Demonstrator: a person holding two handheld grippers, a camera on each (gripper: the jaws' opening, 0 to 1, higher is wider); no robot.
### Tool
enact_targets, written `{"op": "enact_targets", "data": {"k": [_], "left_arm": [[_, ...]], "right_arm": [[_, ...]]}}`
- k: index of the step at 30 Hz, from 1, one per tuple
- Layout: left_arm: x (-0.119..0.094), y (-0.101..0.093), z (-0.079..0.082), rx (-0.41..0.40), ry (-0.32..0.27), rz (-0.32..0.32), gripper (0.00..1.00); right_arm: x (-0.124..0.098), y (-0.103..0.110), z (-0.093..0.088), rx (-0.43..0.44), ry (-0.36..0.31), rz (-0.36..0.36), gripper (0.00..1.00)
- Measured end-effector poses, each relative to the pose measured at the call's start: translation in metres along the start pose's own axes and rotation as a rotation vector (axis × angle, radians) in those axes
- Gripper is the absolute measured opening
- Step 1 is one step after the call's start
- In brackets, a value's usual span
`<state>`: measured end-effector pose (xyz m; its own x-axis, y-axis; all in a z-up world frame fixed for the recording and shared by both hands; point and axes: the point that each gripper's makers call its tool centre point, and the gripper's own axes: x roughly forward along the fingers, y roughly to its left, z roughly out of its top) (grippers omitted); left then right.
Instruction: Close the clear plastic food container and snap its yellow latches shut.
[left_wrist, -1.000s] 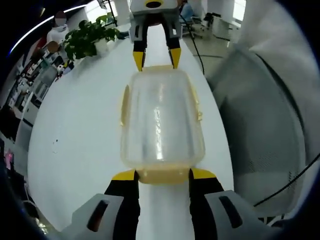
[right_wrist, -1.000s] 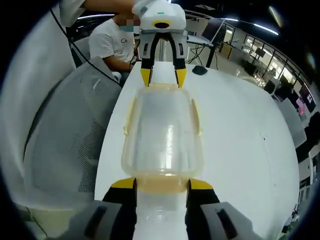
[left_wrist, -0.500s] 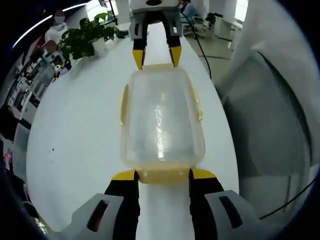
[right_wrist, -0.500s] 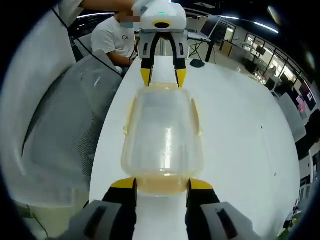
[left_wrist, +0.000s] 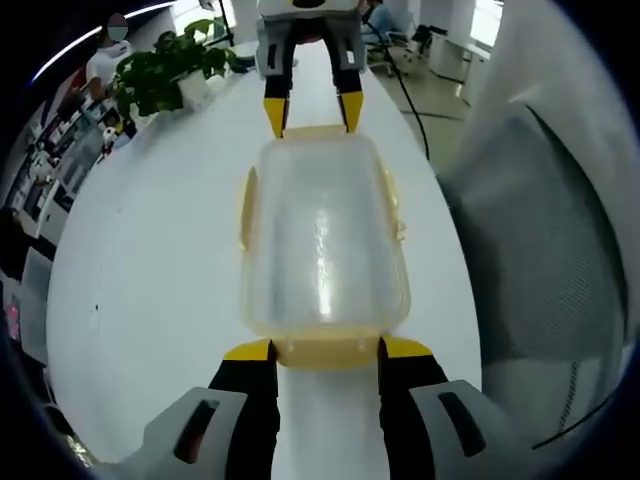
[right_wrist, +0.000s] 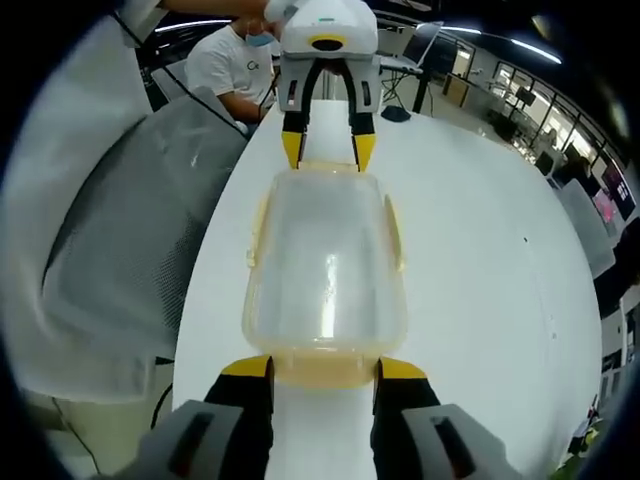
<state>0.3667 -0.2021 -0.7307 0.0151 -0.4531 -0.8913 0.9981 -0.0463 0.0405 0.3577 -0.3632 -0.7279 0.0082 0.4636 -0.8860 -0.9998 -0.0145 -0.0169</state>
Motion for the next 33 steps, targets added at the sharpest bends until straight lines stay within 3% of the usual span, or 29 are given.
{"op": "enact_targets", "data": {"k": [9,26,29,33], "left_arm": [[0.010,0.003,-0.003,0.009,0.022,0.000,0.36],[0.009,0.003,-0.009,-0.005,0.000,0.026,0.37],[0.008,0.000,-0.010,0.009,-0.004,0.025,0.37],[0.008,0.002,-0.012,0.031,0.001,0.047,0.38]], "right_arm": [[0.006,-0.002,-0.005,0.005,0.003,-0.001,0.36],[0.016,-0.004,-0.005,-0.011,0.014,-0.014,0.37],[0.016,0.001,-0.005,0.002,0.012,0.011,0.37],[0.016,0.003,-0.013,-0.026,0.072,0.023,0.37]]}}
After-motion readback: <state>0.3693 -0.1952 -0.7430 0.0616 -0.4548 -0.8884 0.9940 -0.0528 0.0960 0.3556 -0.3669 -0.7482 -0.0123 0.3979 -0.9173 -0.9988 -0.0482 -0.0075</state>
